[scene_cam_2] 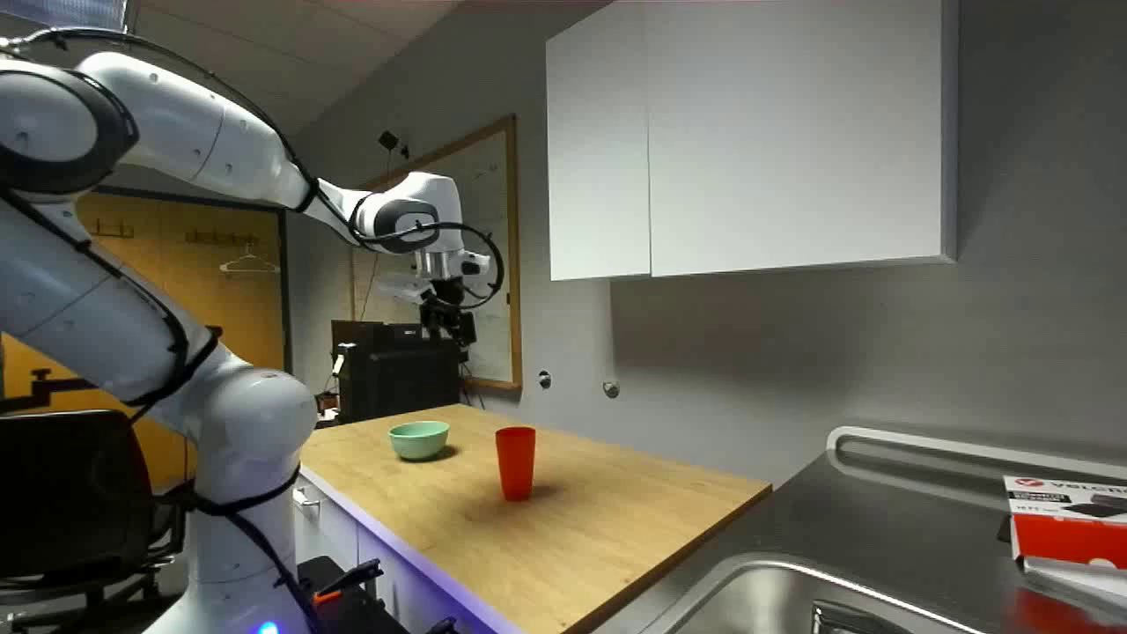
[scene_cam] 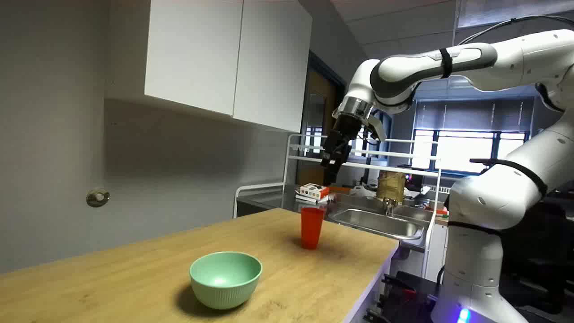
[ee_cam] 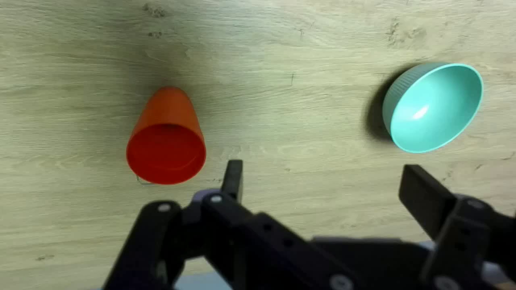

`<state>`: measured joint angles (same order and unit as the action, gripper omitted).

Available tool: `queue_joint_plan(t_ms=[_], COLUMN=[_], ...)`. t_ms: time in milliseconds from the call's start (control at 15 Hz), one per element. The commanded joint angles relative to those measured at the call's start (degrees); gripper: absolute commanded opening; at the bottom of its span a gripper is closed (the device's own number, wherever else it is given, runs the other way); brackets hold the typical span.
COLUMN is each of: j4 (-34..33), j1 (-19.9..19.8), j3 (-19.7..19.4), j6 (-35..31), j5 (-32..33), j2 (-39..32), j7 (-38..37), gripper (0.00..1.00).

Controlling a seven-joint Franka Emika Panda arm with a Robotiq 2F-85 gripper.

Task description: Pour the things in the cup into the bowl

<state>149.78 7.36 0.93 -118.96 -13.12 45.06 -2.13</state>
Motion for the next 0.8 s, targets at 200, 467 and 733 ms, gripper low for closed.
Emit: queue_joint_plan(t_ms=[200,467,733], j4=[-0.11,-0.11,-0.37], j1=[-0.57,-0.57,-0.77], j3=[0.44,0.44,0.41], j6=[0.18,0.18,-0.16], j5=[-0.39,-0.39,-0.36], j2=[-0.01,-0.01,-0.63], j7=[0.35,0.35,0.22], gripper=[1.00,1.00,1.00])
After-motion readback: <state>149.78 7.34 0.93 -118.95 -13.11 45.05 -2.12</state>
